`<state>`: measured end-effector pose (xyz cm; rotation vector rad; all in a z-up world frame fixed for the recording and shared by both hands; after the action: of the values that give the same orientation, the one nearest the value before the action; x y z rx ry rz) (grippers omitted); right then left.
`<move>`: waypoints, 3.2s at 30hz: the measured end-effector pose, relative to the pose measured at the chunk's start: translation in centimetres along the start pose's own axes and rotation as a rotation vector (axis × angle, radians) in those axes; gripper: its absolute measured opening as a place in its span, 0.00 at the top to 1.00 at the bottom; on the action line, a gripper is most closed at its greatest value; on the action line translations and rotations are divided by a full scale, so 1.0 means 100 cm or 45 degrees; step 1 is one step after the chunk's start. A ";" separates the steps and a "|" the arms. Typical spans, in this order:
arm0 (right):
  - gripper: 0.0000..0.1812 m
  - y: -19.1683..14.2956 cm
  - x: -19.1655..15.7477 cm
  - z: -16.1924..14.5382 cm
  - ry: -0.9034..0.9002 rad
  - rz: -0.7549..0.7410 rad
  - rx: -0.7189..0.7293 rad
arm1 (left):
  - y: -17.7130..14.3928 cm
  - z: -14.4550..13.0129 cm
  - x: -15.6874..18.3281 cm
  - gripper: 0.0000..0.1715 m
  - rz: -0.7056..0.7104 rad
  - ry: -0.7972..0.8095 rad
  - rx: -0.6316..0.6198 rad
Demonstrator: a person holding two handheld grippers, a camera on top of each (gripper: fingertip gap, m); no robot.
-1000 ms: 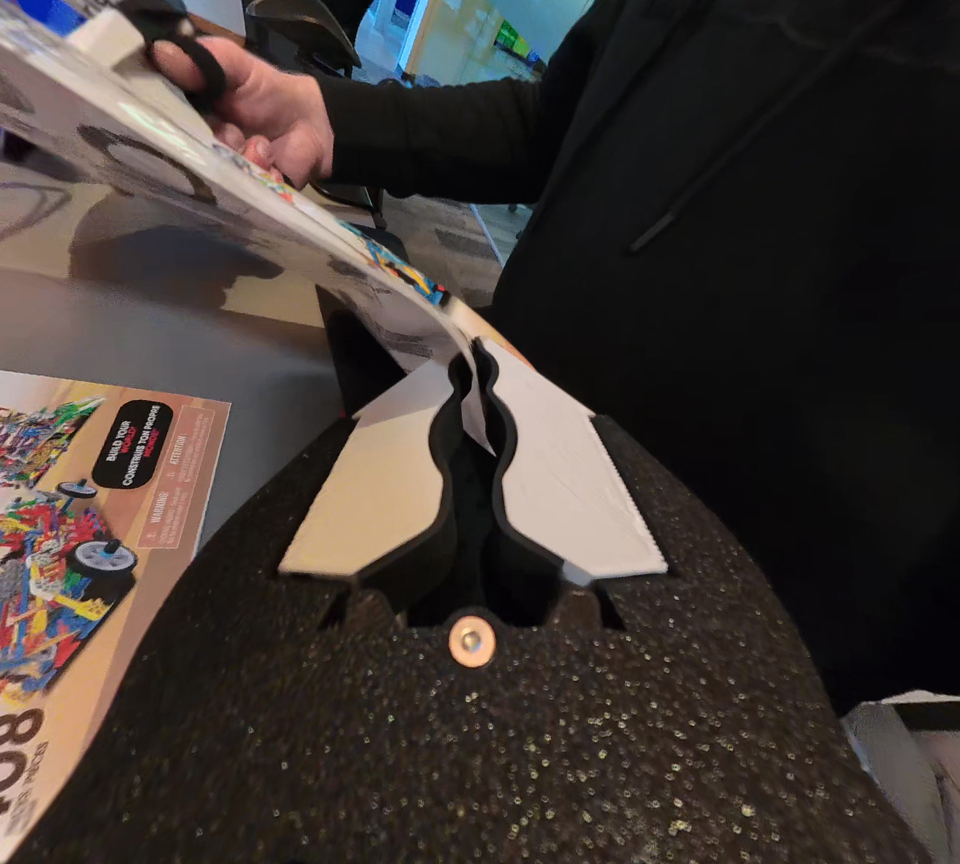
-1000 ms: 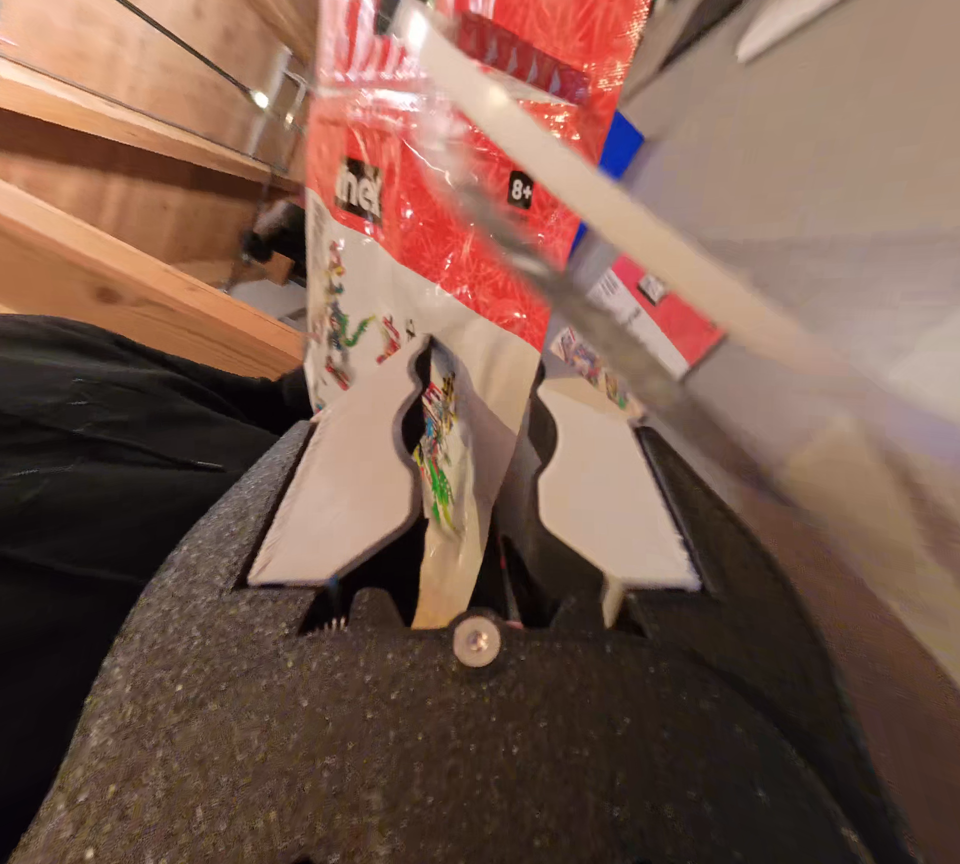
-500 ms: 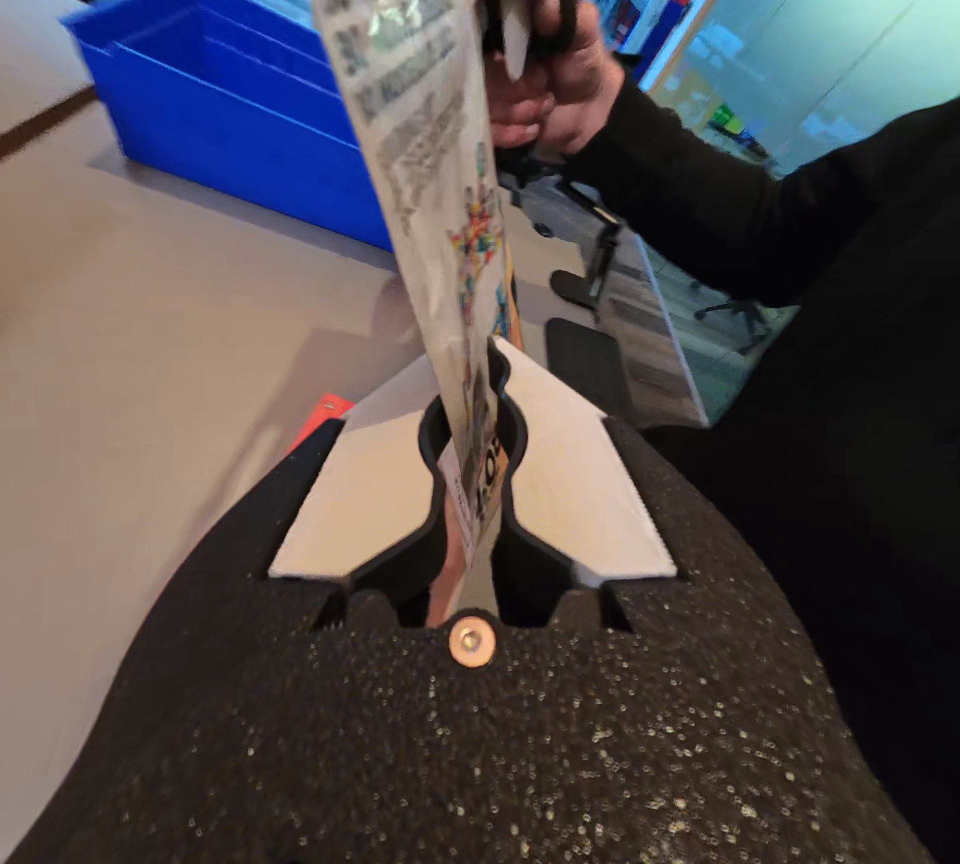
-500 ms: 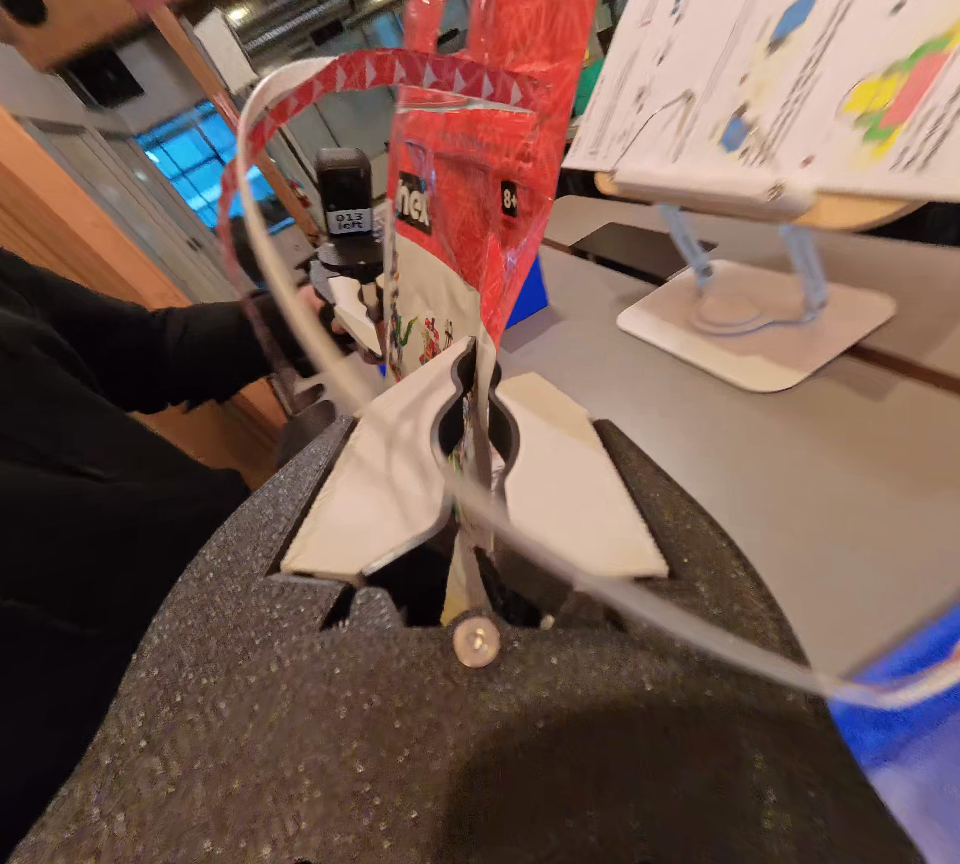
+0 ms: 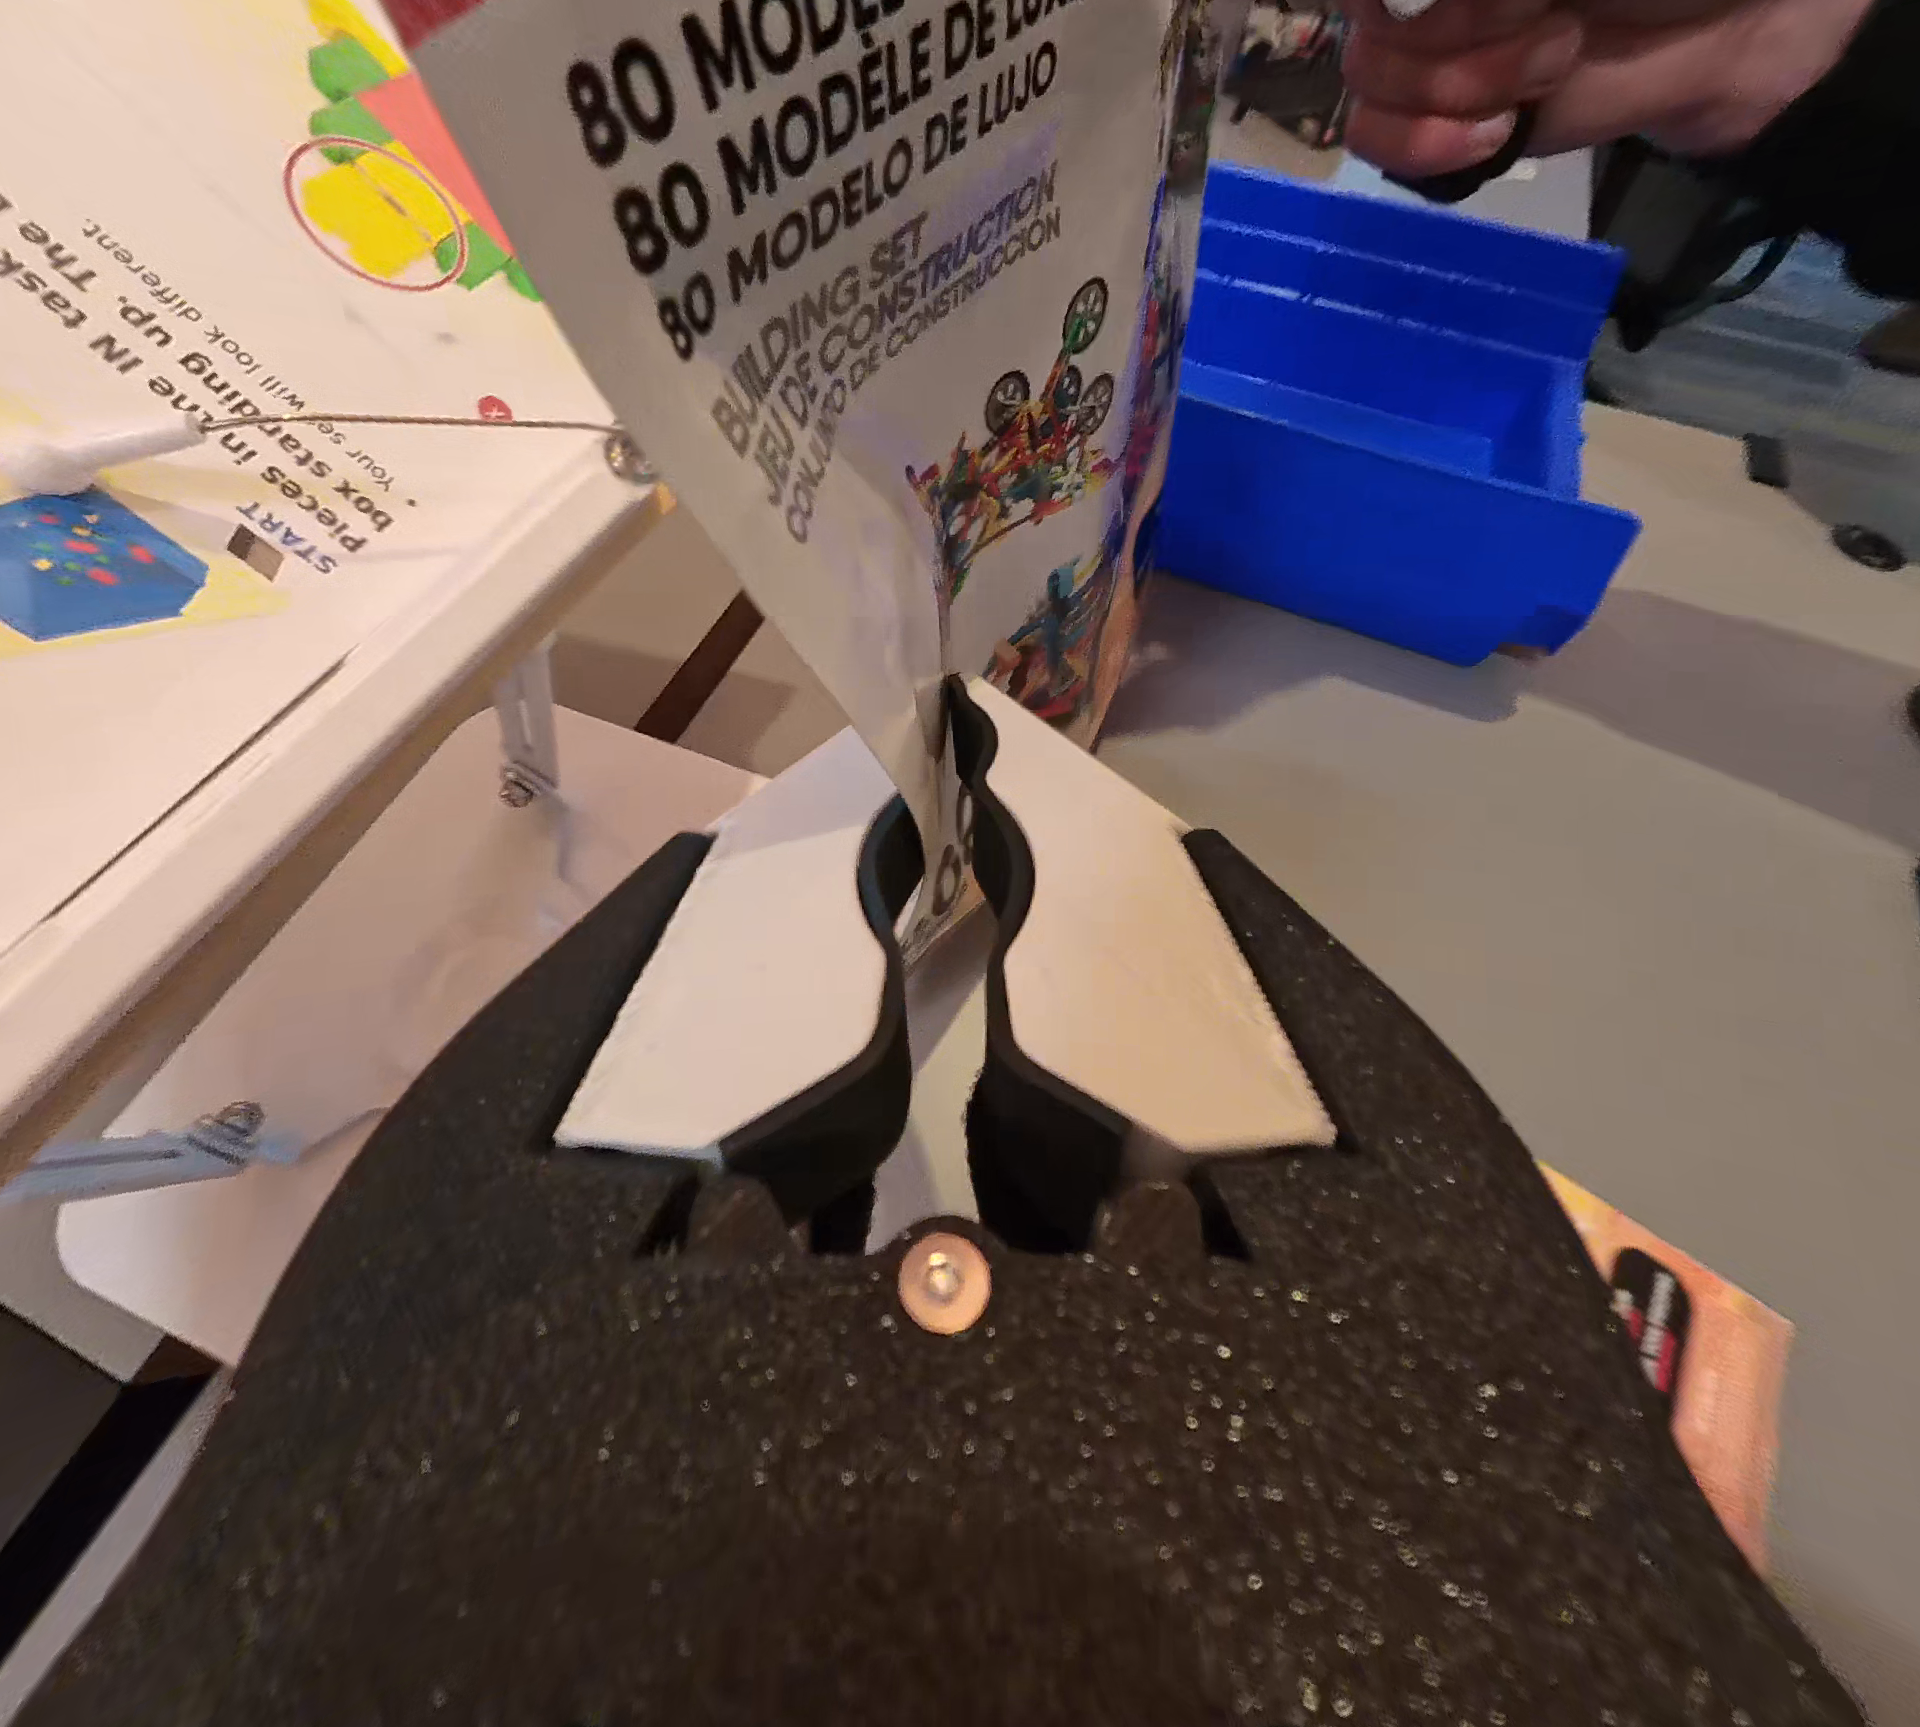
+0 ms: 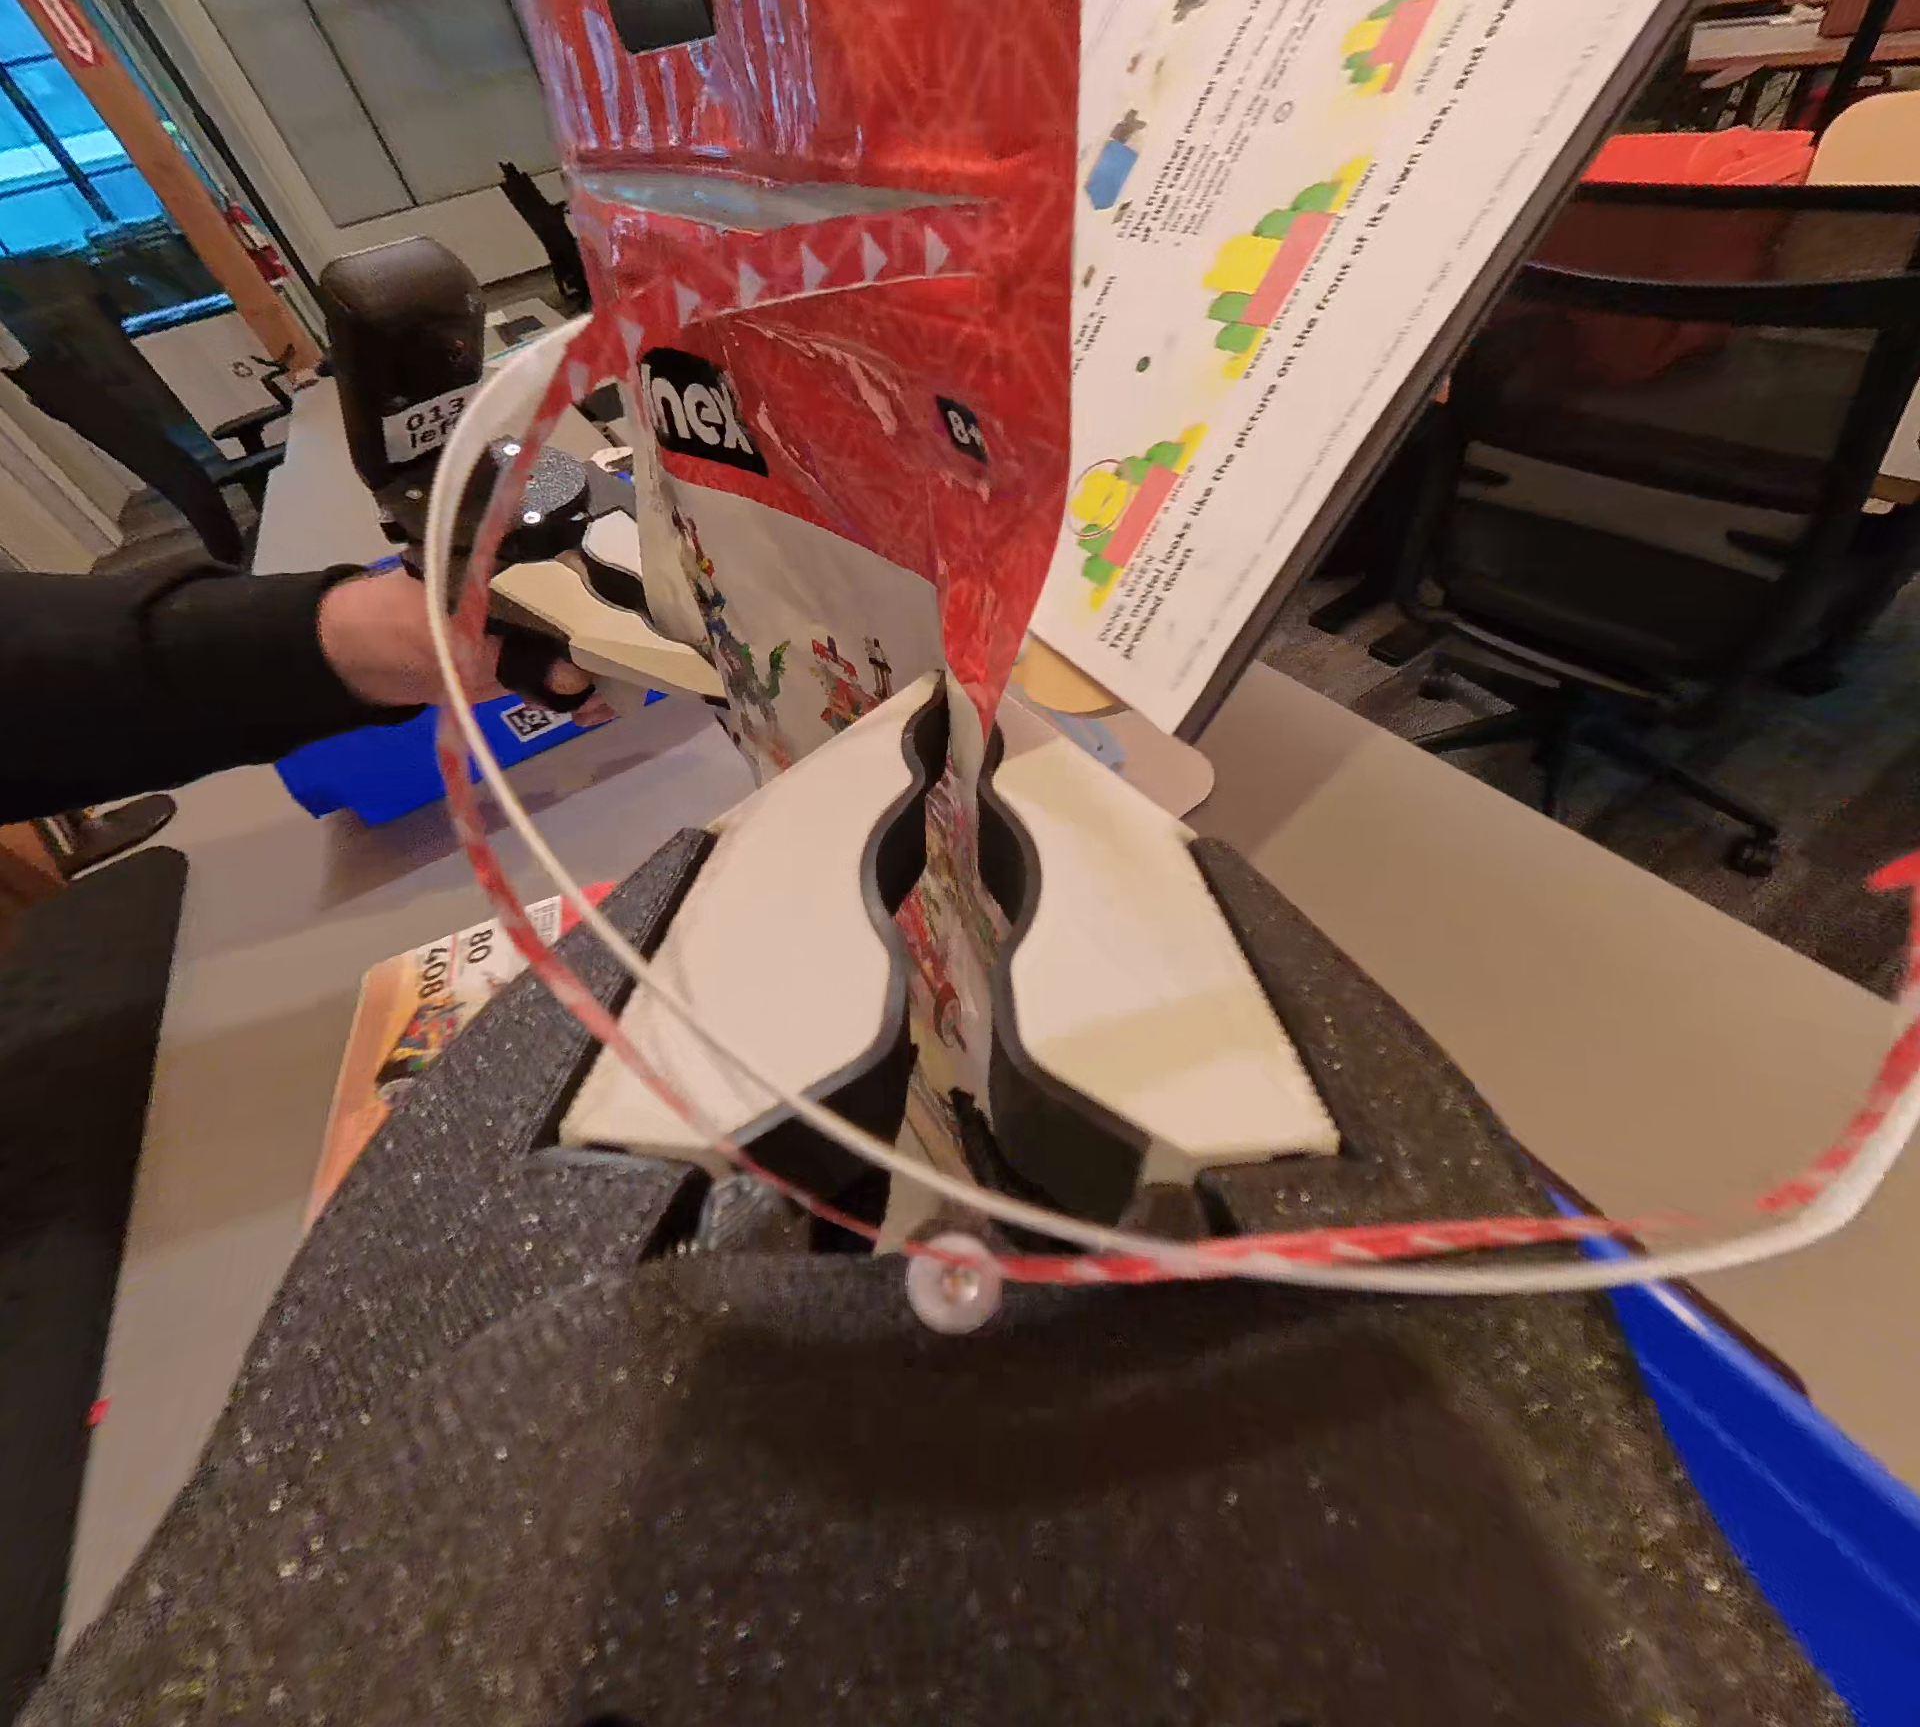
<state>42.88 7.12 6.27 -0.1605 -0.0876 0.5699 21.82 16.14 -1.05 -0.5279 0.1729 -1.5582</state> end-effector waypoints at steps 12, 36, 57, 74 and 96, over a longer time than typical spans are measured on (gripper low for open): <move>0.78 0.038 0.038 -0.055 0.101 -0.027 -0.196 | 0.025 -0.032 -0.054 0.80 0.191 -0.210 -0.083; 0.78 0.038 0.047 -0.090 0.274 -0.134 -0.401 | 0.024 -0.056 -0.049 0.88 0.141 -0.394 -0.002; 0.86 0.011 0.079 -0.086 0.161 -0.329 -0.265 | 0.073 -0.029 -0.056 0.86 0.447 -0.129 0.142; 0.74 -0.002 0.055 -0.085 0.108 -0.375 -0.477 | 0.051 -0.052 -0.050 0.67 0.384 -0.230 0.015; 0.77 0.018 -0.212 -0.132 0.124 0.106 -0.642 | -0.035 -0.142 0.012 0.65 0.224 -0.201 -0.400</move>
<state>25.85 -4.59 -7.88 -0.6840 -0.1296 0.6137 12.59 12.23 -11.82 -0.8570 0.3374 -1.3177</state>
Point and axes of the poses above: each gripper's, where its closed fingertips meet, y out along the fingers, z out of its top, x = y × z across the jaws, the point moved 5 cm from there along -y, back along the fingers, and after that the axes turned 12 degrees about -y, right-handed, at the moved point
